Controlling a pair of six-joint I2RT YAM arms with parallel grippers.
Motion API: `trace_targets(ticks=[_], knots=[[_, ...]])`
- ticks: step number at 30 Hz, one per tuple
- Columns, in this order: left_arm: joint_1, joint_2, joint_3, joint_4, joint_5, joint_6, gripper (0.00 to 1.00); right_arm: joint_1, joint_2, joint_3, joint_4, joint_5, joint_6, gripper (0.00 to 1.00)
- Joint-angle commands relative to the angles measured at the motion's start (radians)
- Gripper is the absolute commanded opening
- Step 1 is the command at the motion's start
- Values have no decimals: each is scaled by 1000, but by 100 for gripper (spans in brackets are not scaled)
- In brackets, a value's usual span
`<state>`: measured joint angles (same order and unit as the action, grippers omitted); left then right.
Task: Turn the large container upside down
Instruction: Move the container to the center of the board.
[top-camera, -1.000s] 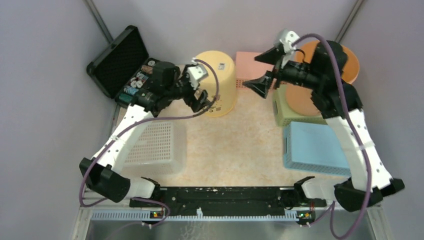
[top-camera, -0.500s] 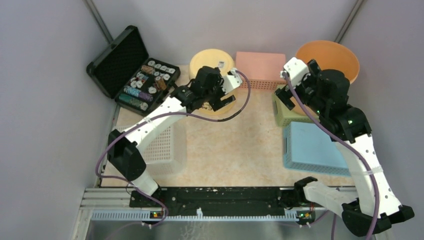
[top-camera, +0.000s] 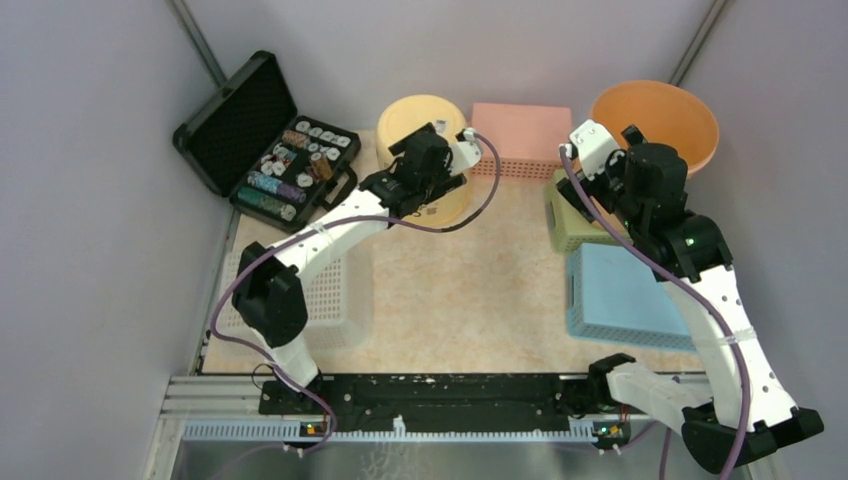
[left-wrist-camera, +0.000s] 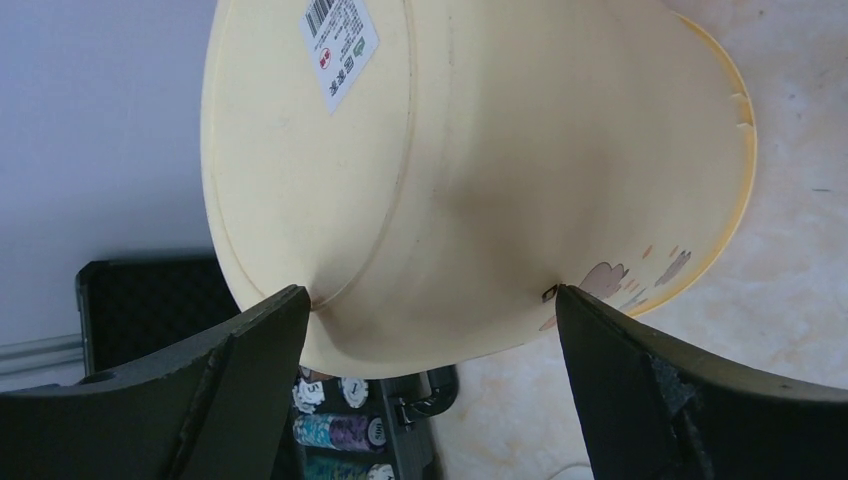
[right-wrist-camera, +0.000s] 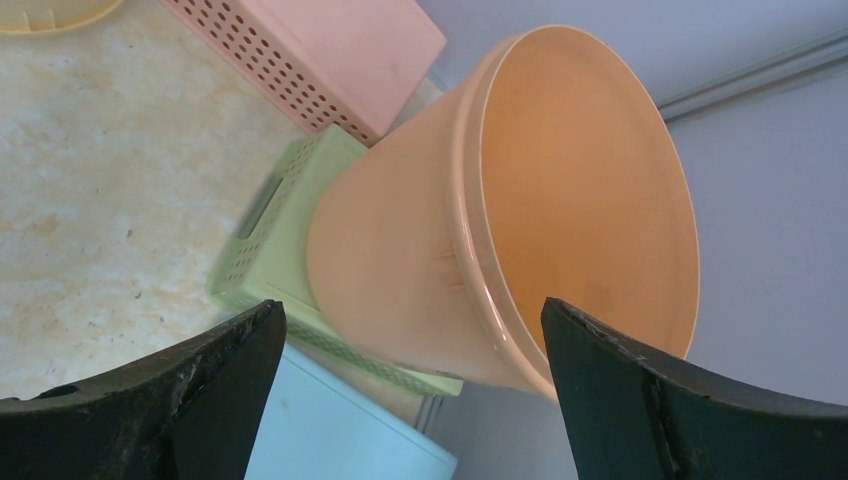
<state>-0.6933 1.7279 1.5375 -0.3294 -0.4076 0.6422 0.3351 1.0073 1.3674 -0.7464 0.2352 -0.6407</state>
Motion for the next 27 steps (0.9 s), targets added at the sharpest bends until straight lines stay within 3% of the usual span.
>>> trace_targets(ticks=[1,13,27], knots=[[6,19,44,93,-117,38,99,-6,-21,26,34,32,-5,99],[63,100,155,107,-75,82,99,-8,22,94,0,109,-1,99],[148,272,359,125,-86,128,98,-41,153,193,-109,79,22,99]])
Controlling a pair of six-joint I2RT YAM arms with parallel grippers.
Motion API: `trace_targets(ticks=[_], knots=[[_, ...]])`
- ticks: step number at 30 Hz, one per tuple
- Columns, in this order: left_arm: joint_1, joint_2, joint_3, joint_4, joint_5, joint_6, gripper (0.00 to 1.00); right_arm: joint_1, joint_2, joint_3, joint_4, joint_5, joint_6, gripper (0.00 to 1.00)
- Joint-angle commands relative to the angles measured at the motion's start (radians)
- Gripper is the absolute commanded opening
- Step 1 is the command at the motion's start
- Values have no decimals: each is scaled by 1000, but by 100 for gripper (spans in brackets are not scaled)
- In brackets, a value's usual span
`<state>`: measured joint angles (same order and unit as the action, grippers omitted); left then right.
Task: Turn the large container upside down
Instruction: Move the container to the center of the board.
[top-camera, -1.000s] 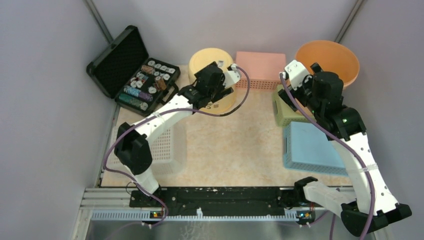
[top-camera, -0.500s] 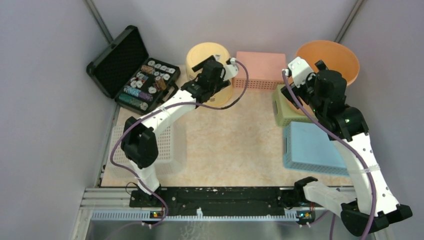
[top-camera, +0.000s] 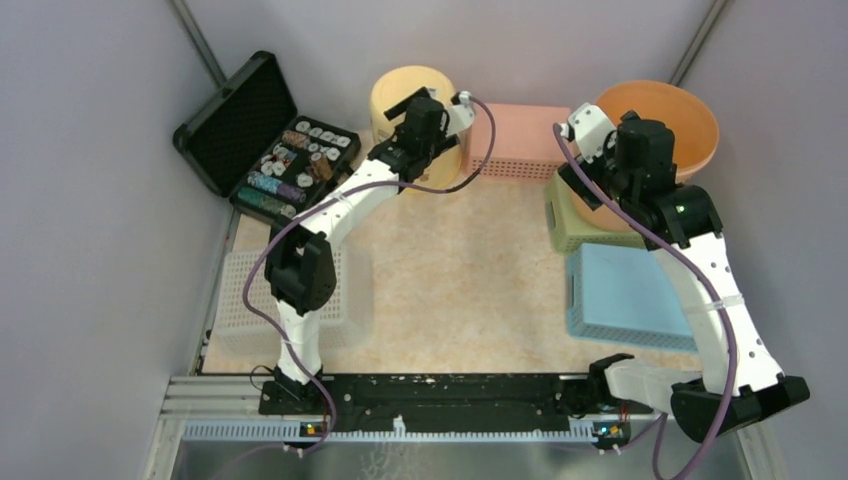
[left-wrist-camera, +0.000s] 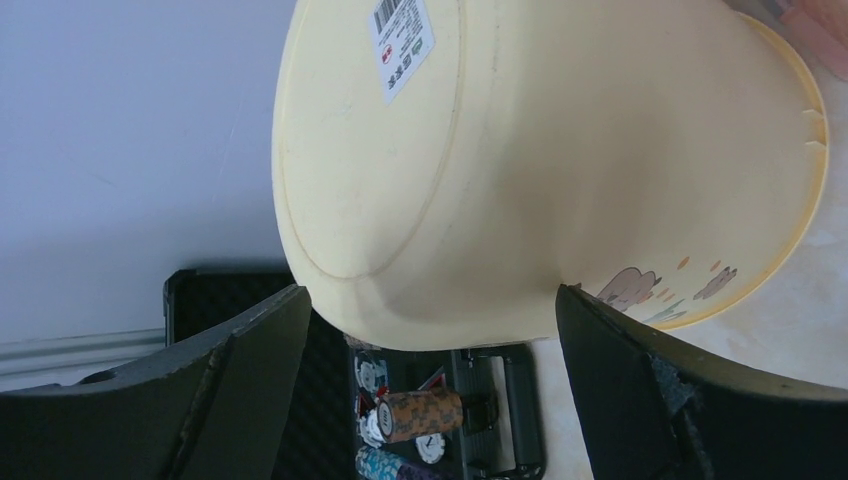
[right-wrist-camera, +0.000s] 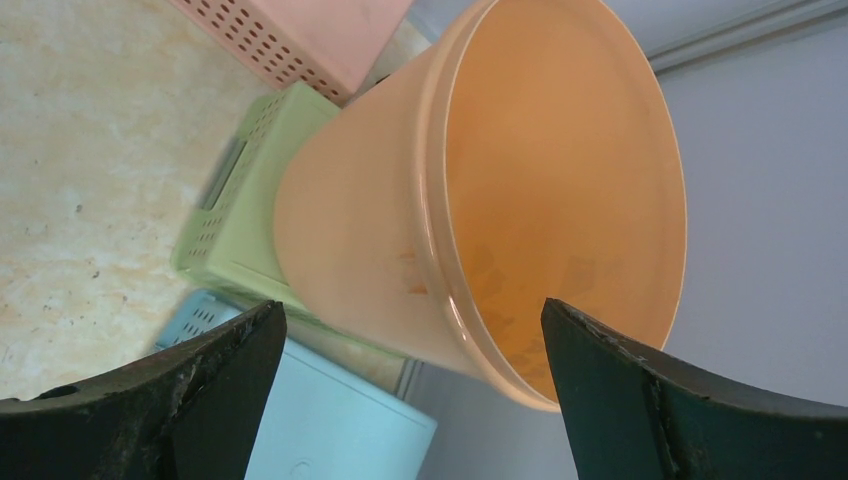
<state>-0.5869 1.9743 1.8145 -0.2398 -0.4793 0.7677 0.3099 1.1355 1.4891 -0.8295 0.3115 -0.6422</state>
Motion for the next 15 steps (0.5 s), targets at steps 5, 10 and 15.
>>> trace_targets(ticks=[5,10,15], knots=[[76,48,116,15,3,-17,98,-26,69,96,-45,-14,27,99],[80,29,119,2,76,-54,98,-42,121,106,-49,-27,21,99],[74,-47,111,-55,234,-145,99,-76,181,135,-49,-44,12,97]])
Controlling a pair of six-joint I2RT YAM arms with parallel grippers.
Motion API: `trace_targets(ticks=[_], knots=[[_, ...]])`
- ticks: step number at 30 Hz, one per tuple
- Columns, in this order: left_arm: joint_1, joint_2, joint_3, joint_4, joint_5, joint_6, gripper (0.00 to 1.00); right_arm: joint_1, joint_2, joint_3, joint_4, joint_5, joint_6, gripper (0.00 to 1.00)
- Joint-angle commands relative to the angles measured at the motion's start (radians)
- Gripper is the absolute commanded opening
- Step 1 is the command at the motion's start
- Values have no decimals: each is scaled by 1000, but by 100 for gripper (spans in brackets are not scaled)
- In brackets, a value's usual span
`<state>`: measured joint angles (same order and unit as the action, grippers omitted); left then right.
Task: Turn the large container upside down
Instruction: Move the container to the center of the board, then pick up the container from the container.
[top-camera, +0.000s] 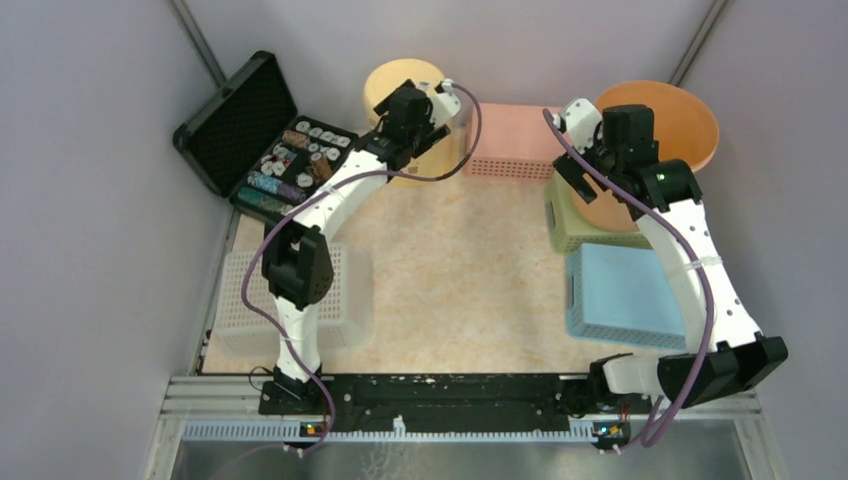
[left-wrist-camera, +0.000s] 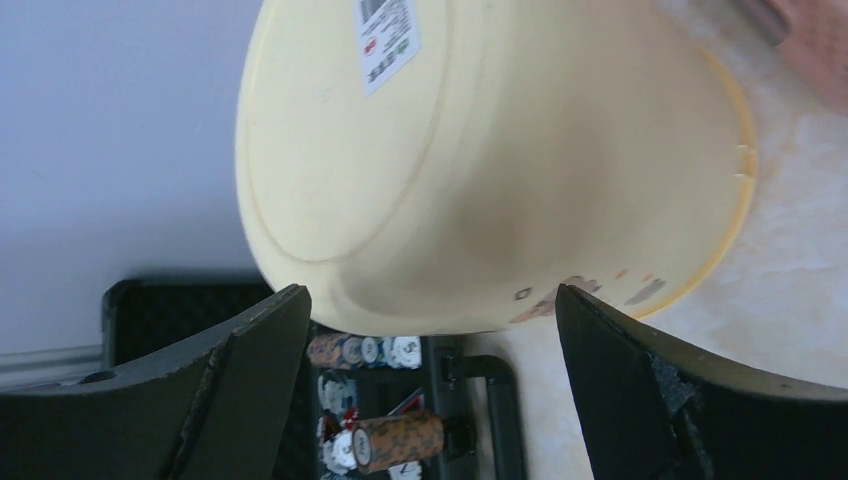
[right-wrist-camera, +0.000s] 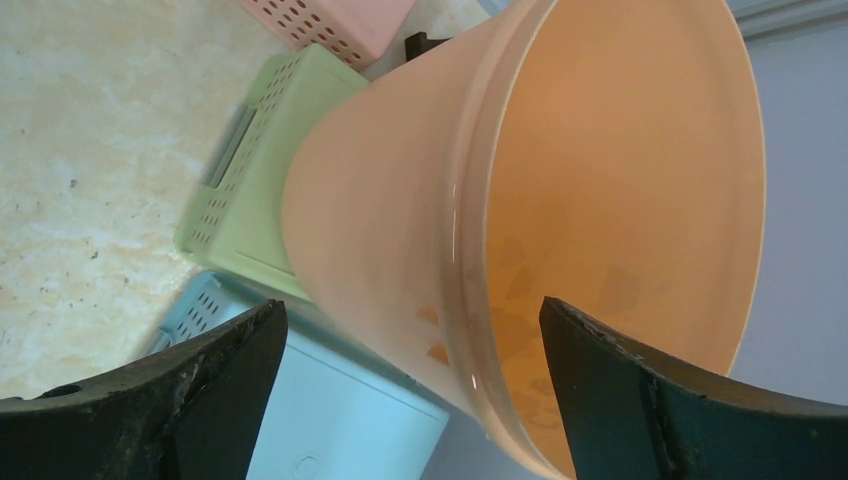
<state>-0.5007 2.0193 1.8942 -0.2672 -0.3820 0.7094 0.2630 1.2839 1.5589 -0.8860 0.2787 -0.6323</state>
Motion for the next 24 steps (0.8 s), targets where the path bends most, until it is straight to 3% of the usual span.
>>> trace_targets(ticks=[1,7,20,24], knots=[[-17,-111,24,-33,155,-102,99,-36,43,76,11,-14,2,95],[-46,-243,-41,-68,257,-177,99,-54,96,126,0,-31,-9,79],[-56,-449,-266,-63,322,-245,99,-60,126,190,-91,-82,-16,16],[-56,-461,-275,-77,329,-251,99,-60,127,240,-125,-87,-24,5]])
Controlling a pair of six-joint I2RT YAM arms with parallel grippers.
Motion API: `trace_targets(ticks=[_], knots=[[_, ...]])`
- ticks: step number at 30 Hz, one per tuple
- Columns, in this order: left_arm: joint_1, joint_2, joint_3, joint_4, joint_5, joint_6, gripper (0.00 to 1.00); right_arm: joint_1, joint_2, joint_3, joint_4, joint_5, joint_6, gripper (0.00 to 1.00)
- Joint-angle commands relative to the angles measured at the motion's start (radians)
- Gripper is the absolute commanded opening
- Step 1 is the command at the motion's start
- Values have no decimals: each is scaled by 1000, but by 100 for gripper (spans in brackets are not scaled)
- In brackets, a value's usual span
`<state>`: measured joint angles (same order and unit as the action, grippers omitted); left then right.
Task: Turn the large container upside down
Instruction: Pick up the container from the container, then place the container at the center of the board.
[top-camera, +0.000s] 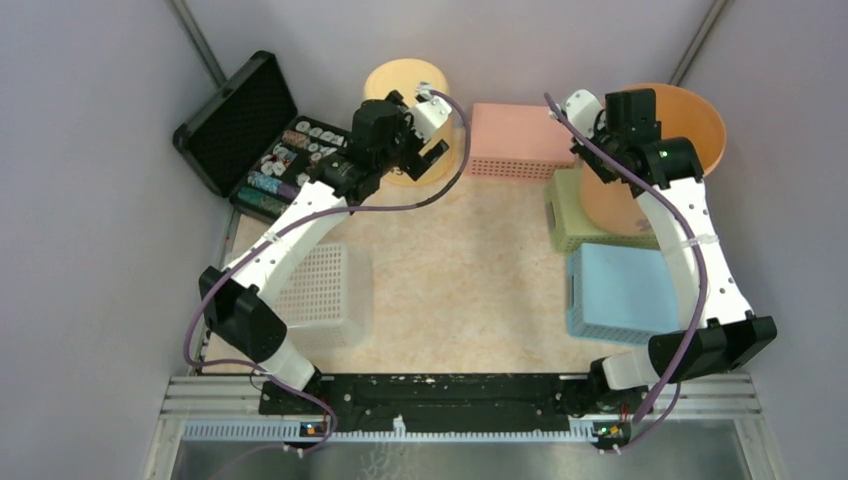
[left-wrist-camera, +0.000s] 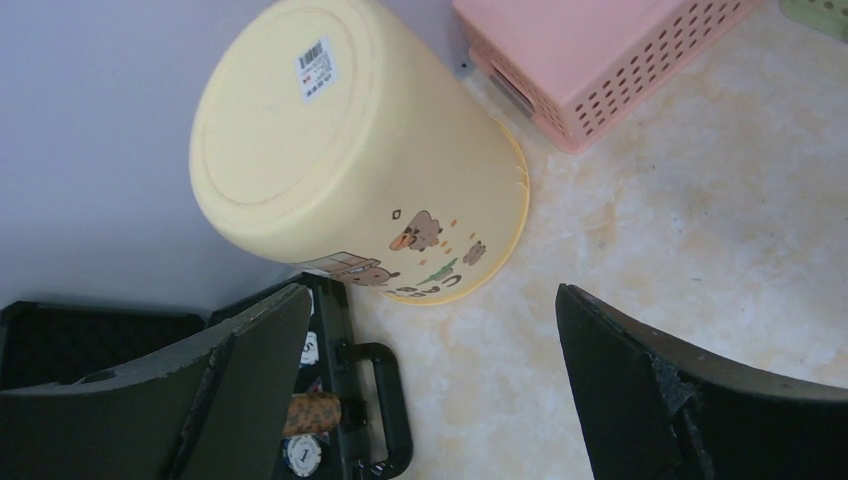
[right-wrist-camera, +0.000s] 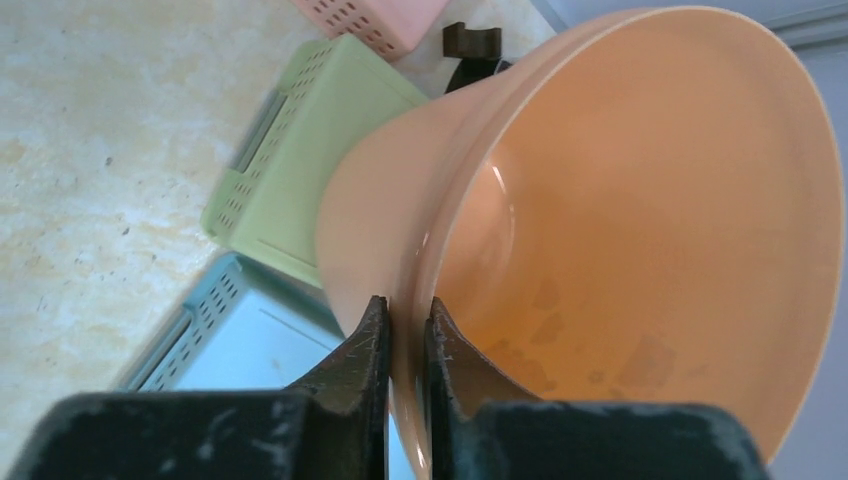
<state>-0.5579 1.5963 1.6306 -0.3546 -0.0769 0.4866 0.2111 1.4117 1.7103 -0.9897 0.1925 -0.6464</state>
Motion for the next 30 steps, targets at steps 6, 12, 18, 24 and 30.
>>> trace_targets(ticks=[6,12,18,24,30], knots=[[2,-49,-12,-6,39,-40,99,-8,-6,204,-85,-49,1,0],[2,-78,-32,-38,127,-62,99,-8,-43,337,-120,-320,61,0],[26,-104,-44,-124,253,-117,99,-8,-155,231,54,-722,243,0],[198,-129,-33,-227,481,-223,99,-9,-248,-47,440,-984,589,0],[356,-243,-137,-239,637,-263,99,-7,-256,-329,836,-1146,949,0]])
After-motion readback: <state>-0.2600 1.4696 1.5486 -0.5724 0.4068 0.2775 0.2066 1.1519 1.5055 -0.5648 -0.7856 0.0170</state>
